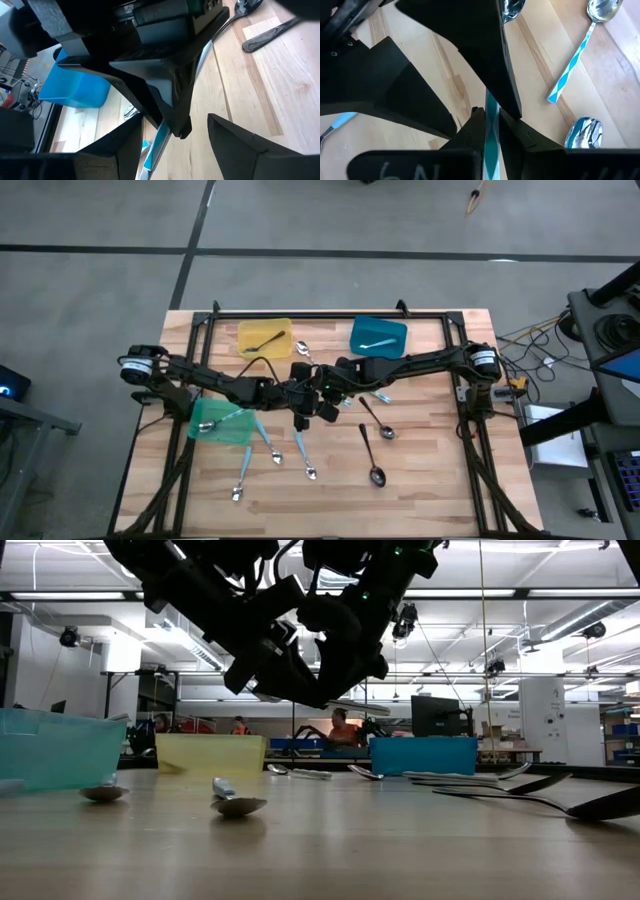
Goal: Sort silverware by color (type)
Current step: Put the blue patterned spoon into the green bin
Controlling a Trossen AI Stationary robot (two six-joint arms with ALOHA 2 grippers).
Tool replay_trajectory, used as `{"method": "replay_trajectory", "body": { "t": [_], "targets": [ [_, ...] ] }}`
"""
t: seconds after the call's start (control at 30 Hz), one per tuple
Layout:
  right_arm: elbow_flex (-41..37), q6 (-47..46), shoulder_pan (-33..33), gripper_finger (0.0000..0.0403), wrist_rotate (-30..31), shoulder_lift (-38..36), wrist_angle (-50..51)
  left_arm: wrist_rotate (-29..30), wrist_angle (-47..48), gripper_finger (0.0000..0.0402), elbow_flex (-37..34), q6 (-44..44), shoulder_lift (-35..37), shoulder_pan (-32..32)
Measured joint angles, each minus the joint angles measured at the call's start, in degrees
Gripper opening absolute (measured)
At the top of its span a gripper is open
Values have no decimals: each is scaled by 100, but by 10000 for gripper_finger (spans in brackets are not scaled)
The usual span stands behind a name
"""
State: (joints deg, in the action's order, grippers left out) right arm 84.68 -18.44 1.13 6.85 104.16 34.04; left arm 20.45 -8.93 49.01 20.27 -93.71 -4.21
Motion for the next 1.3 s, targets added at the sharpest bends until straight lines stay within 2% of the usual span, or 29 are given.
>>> {"method": "replay_trajectory", "body": {
  "t": [0.13,0.27,0.87,1.17,1.3],
  "targets": [
    [0,6,0,24,0,0,-2,2,11,196,-2,0,0,0],
    [0,106,-13,24,0,0,-4,3,112,175,-2,1,0,0],
    [-9,278,-74,26,71,7,-9,114,295,9,-2,-129,11,-2],
    [-9,390,-72,32,104,7,-24,151,305,0,-2,-170,11,-2],
    [-9,350,-72,63,109,7,-31,148,321,0,-2,-170,11,-2]
  ]
}}
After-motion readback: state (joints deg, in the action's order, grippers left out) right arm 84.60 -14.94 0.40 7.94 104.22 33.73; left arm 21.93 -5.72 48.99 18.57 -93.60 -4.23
